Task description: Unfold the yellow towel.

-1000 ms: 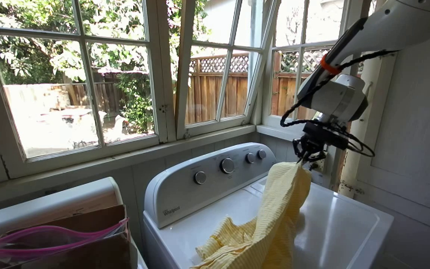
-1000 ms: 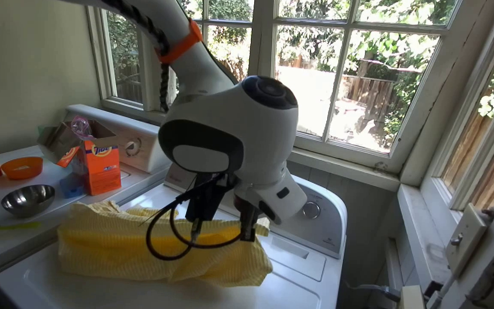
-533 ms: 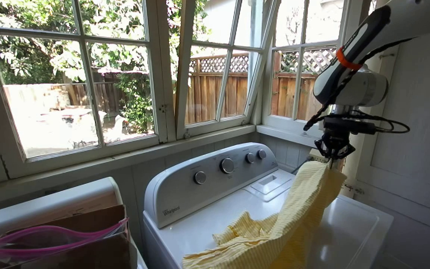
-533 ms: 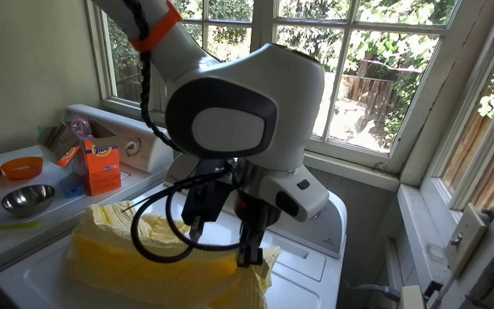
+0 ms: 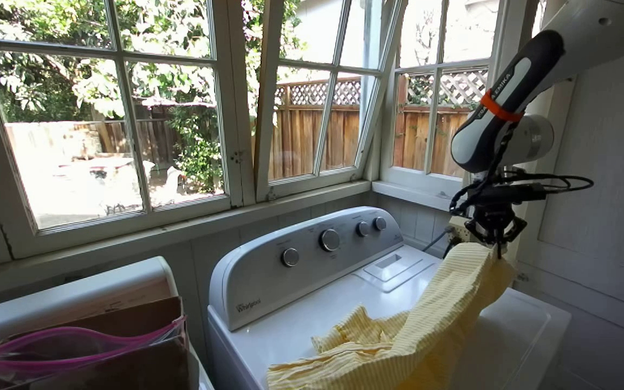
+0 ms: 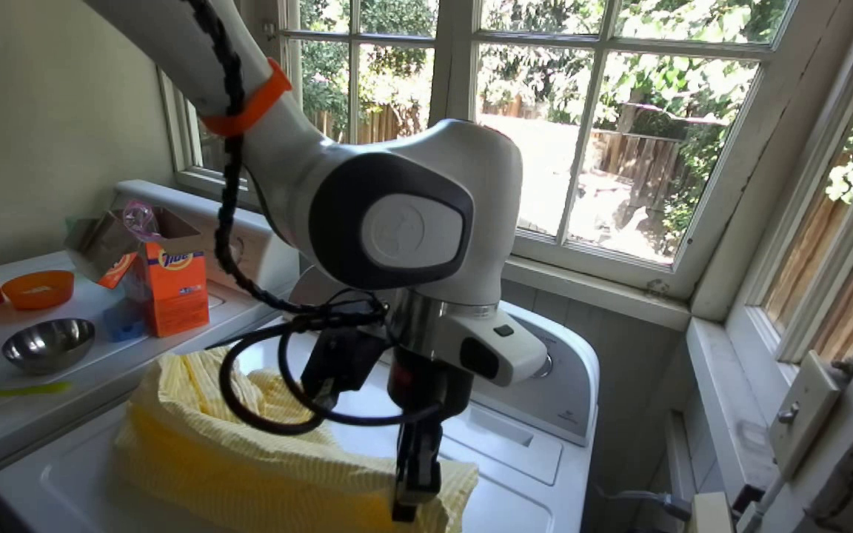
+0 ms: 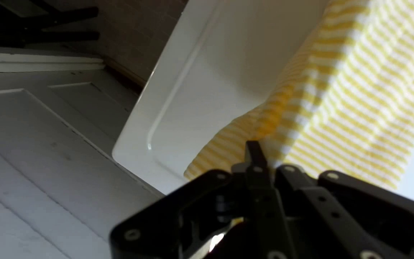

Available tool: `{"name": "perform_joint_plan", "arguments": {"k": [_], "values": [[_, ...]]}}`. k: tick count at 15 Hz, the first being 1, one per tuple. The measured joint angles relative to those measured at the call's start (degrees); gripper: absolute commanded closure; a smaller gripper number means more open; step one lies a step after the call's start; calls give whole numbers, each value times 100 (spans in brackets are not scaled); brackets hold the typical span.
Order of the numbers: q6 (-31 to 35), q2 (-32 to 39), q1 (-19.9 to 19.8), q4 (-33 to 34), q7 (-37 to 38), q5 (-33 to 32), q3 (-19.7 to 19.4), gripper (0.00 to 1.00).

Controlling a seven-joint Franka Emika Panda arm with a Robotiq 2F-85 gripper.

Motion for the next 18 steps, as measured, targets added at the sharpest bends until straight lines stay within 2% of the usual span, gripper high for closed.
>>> {"name": "perform_joint_plan", "arguments": {"k": [2, 3, 5, 10, 12, 14, 16, 18], "values": [[0, 124, 97, 37, 313, -285, -94, 100], [0, 178, 139, 63, 426, -383, -136, 74], [0, 259, 208, 113, 576, -513, -200, 67], [126, 249, 333, 198, 397, -479, -161, 27], [292, 163, 336, 215, -15, -145, -63, 14], [422, 96, 326, 216, -642, 560, 97, 1], [386, 96, 329, 216, -1176, 1322, 312, 0], [218, 131, 352, 216, -1373, 1826, 502, 0]]}}
